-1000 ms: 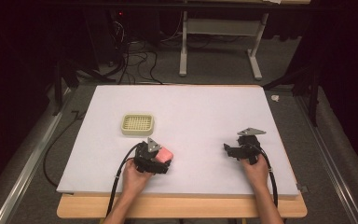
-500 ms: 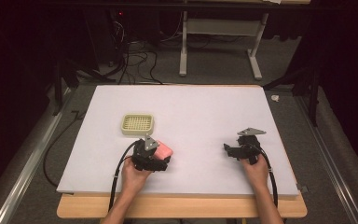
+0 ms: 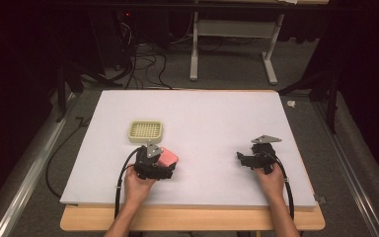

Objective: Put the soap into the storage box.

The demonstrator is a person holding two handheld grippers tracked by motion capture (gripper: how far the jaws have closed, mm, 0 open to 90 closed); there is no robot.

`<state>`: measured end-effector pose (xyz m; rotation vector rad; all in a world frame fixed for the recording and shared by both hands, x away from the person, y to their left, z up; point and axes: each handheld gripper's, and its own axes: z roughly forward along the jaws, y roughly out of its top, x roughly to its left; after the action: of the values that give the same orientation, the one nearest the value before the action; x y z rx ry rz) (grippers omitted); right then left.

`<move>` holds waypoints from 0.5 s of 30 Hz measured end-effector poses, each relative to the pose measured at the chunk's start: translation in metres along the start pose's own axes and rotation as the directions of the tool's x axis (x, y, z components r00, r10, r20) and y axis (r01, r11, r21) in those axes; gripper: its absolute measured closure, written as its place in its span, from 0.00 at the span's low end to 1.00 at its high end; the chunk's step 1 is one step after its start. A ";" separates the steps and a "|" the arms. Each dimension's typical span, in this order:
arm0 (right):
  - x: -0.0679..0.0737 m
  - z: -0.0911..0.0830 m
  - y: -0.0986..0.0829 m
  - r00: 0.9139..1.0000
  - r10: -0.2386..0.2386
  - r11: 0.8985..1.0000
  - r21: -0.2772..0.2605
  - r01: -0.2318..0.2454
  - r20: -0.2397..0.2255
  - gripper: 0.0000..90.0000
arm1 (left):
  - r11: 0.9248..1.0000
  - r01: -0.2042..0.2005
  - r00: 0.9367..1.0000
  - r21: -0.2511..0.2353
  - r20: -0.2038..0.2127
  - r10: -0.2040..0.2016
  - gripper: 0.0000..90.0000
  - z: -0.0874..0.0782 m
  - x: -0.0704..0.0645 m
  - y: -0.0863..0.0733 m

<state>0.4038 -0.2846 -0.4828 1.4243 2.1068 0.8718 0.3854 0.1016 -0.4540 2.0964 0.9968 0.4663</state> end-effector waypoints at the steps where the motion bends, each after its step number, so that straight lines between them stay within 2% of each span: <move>1: 0.000 0.000 0.000 1.000 0.000 1.000 0.000 0.000 0.000 0.26 | 1.000 0.000 1.000 -0.001 -0.006 0.000 0.16 -0.001 0.001 0.000; 7: 0.000 0.000 0.000 1.000 -0.001 1.000 0.000 0.001 0.000 0.26 | 1.000 0.019 1.000 -0.010 -0.019 -0.019 0.16 -0.006 0.006 0.001; 15: 0.000 0.000 0.000 1.000 -0.001 1.000 0.000 0.001 -0.001 0.26 | 0.999 0.011 0.999 -0.038 -0.034 -0.012 0.16 -0.018 0.012 0.007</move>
<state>0.4039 -0.2847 -0.4829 1.4227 2.1079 0.8726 0.3857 0.1167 -0.4364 2.0543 1.0116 0.5129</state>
